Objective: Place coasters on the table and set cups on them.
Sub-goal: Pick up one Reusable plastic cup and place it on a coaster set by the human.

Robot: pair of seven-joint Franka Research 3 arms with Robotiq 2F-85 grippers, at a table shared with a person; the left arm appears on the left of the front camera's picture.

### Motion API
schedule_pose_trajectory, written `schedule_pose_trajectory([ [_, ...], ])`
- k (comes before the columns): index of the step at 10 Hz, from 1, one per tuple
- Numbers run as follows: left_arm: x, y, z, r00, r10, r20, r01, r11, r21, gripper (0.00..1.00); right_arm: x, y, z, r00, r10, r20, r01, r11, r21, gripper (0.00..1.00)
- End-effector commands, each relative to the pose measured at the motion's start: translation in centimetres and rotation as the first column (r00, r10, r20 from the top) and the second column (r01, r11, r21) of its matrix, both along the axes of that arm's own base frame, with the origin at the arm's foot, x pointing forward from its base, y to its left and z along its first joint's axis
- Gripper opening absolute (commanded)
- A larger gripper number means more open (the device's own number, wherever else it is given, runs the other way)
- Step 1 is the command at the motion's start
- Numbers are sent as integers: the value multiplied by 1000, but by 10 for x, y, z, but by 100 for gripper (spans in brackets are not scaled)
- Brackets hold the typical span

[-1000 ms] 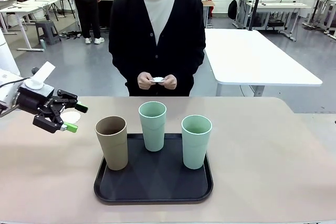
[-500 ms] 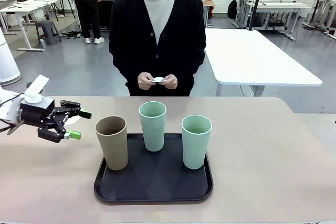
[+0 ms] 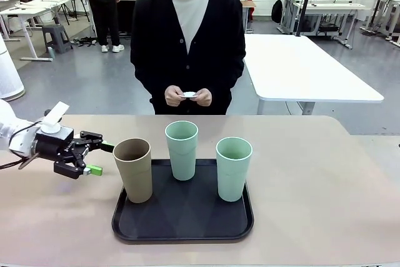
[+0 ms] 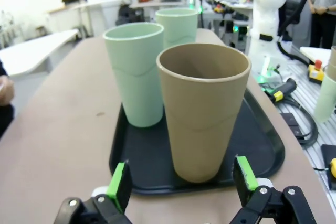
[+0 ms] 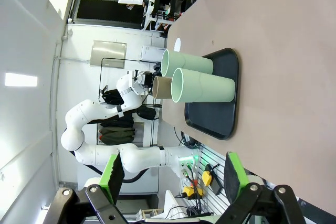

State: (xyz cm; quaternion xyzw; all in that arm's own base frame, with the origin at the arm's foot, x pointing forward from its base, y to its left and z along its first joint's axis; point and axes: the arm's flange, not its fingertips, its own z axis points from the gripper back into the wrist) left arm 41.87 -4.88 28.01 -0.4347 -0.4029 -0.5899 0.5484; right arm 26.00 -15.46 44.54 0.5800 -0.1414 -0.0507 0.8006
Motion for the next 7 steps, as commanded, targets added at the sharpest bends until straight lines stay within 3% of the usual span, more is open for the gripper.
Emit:
schedule_pose_trajectory([
  [1,7,-13,-10,999,-25,27,26,999,-46,100,2,-1,2,1000,-2,25,2,1000,20,100],
  [7,5,-37,-21,990,-122,72,130,985,-114,100,2,-1,2,1000,-2,25,2,1000,20,100],
])
